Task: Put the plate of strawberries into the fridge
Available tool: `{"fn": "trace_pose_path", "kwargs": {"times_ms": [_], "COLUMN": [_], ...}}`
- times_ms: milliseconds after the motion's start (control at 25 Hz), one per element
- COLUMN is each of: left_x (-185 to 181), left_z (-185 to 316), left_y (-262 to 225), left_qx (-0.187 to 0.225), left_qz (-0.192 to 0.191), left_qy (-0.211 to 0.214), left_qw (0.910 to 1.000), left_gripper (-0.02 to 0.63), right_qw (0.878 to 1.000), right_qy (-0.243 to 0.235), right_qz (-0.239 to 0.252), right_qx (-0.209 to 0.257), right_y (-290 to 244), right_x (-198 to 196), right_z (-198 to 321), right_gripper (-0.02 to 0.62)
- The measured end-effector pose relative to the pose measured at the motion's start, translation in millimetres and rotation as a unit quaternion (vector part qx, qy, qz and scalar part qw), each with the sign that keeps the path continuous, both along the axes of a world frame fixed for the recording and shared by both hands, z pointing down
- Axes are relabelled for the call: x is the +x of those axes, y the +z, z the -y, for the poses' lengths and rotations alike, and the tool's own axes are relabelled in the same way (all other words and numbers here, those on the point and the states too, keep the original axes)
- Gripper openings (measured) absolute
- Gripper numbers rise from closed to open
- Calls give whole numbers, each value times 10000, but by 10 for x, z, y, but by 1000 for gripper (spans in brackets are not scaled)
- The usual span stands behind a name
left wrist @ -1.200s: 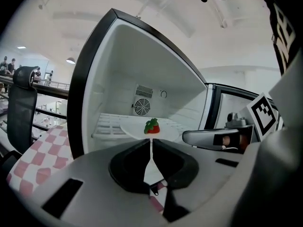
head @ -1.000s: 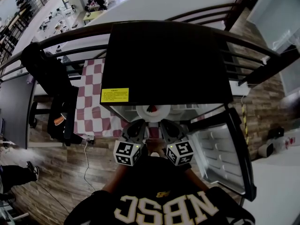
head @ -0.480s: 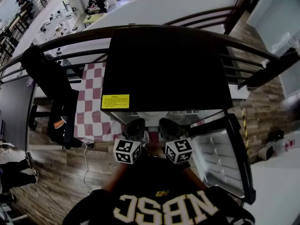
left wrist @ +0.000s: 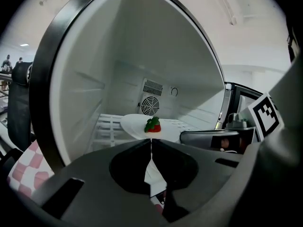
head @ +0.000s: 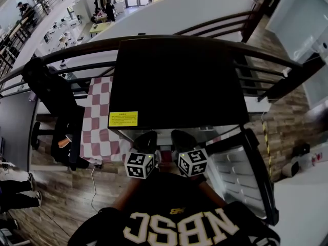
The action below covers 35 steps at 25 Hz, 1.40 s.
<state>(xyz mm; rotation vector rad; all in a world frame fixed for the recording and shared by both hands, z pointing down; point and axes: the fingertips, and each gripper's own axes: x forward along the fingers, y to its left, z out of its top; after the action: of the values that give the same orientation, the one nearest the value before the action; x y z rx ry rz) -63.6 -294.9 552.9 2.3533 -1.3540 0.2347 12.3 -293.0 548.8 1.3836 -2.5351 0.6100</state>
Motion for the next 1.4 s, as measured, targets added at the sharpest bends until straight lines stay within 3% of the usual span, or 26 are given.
{"fn": "trace_pose_path", "kwargs": {"times_ms": [400,680,960,1240,1400], "left_x": [28,38,15,97,132], "left_z": [21,-42,-320,-834,-1105], "left_y": [5,-73,-399,-702,-782], "left_qx": [-32,73,507,930,1010], "left_qz": [-3,-15,-17,158,94], "left_qy": [-99,-181,-354,-464,-580], "left_qw": [9999,9998,9981,9945,9931], "left_gripper": [26,26,26,26,26], "right_qw": [9998,10000,9990,9944,9940], "right_qy": [-35,-3,-60,-124,-92], "right_qz": [-212,-50,153,-64,-90], "right_qx": [9,77,427,1044,1082], "right_y": [27,-42,-323,-705,-740], "right_x": [-7,-13,36,115,177], "right_z": [60,-2,-367,-873,-1120], "right_gripper": [37,37,37,37,35]}}
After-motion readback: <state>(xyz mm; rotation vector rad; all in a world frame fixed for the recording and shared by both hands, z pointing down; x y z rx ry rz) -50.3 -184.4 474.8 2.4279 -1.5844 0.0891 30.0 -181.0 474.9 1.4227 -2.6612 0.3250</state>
